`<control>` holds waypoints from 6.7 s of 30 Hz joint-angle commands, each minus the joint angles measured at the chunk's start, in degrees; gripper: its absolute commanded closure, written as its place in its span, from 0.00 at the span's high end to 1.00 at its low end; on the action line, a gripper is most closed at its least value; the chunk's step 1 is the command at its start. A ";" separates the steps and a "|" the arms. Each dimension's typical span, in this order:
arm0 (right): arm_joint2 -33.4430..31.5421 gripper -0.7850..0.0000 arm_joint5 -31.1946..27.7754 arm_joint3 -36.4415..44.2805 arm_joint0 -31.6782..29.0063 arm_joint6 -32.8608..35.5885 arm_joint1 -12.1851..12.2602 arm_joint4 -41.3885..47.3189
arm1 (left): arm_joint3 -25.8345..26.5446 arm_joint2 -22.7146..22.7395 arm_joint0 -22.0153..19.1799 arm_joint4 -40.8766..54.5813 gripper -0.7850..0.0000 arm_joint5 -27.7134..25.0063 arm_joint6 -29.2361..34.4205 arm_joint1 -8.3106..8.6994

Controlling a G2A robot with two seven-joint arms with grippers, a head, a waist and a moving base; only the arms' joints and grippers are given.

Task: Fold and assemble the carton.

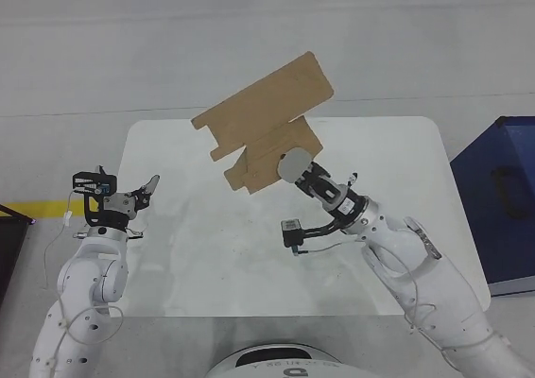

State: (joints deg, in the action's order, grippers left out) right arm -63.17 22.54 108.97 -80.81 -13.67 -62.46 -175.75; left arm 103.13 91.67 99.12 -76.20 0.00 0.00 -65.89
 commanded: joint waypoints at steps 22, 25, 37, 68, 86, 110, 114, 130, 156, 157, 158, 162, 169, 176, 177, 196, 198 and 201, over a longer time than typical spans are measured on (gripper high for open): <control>-0.62 0.00 -57.54 -19.87 22.89 -54.86 -1.08 84.90 | 0.00 0.00 0.00 0.00 1.00 0.00 0.00 0.00; 6.42 0.00 -63.14 -21.55 26.09 -50.03 -2.24 100.33 | 0.00 0.00 0.00 0.00 1.00 0.00 0.00 0.00; 16.40 0.00 -80.54 -36.82 32.54 -32.62 -6.46 130.53 | 0.00 0.00 0.00 0.00 1.00 0.00 0.00 0.00; 1.99 0.00 -19.43 -16.29 20.40 -4.89 -1.46 17.71 | 0.00 0.00 0.00 0.00 1.00 0.00 0.00 0.00; 4.11 0.00 -21.58 -13.15 16.30 0.28 -2.18 11.08 | 0.00 0.00 0.00 0.00 1.00 0.00 0.00 0.00; 3.00 0.00 -50.28 -43.44 26.30 -56.90 -5.02 84.57 | 0.00 0.00 0.00 0.00 1.00 0.00 0.00 0.00; 3.00 0.00 -50.28 -43.44 26.30 -56.90 -5.02 84.57 | 0.00 0.00 0.00 0.00 1.00 0.00 0.00 0.00; 18.51 0.00 -63.37 -47.63 34.74 -49.81 -7.99 110.02 | -5.14 -9.74 -16.15 45.29 1.00 -50.79 36.03 2.25; 12.82 0.00 -80.54 -48.16 28.64 -21.51 -5.97 144.19 | -22.38 -29.17 -37.55 118.11 0.91 -44.88 59.43 7.07; 12.59 0.00 -80.54 -47.66 28.55 -20.51 -5.90 144.58 | -22.58 -29.29 -37.99 118.39 0.88 -44.49 59.83 7.32; 12.08 0.00 -80.54 -47.06 28.43 -19.70 -5.80 144.74 | -22.77 -29.44 -38.32 118.28 0.86 -44.52 59.79 7.53; 11.40 0.00 -80.43 -45.92 28.17 -19.28 -5.70 144.75 | -25.30 -29.98 -39.30 115.16 0.84 -46.78 57.53 8.28; 11.40 0.00 -80.43 -45.92 28.17 -19.28 -5.70 144.75 | -29.94 -32.79 -40.49 115.42 0.85 -50.08 54.23 9.06; 12.90 0.00 -80.54 -44.63 25.81 -10.06 -5.40 159.91 | -29.78 -35.83 -41.56 113.67 0.89 -52.82 51.48 10.26; 12.90 0.00 -80.54 -44.85 25.74 -6.02 -5.02 165.24 | -30.17 -36.29 -41.79 112.99 0.89 -53.38 50.92 10.45; 7.96 0.00 -66.95 -40.52 24.66 43.72 -0.74 204.65 | -30.81 -43.01 -44.93 105.95 0.67 -58.00 46.29 12.45; 7.87 0.00 -66.24 -39.45 24.07 45.38 -0.74 205.24 | -31.09 -43.47 -45.36 105.39 0.66 -58.00 46.29 12.44; 7.82 0.00 -64.62 -38.48 23.69 47.41 -0.81 205.83 | -31.45 -43.92 -45.73 105.26 0.60 -58.00 46.29 12.37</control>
State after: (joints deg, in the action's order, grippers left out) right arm -55.37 -42.66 70.28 -57.06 33.11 -63.23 29.89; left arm 71.83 47.87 53.48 29.01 -58.00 46.29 -53.49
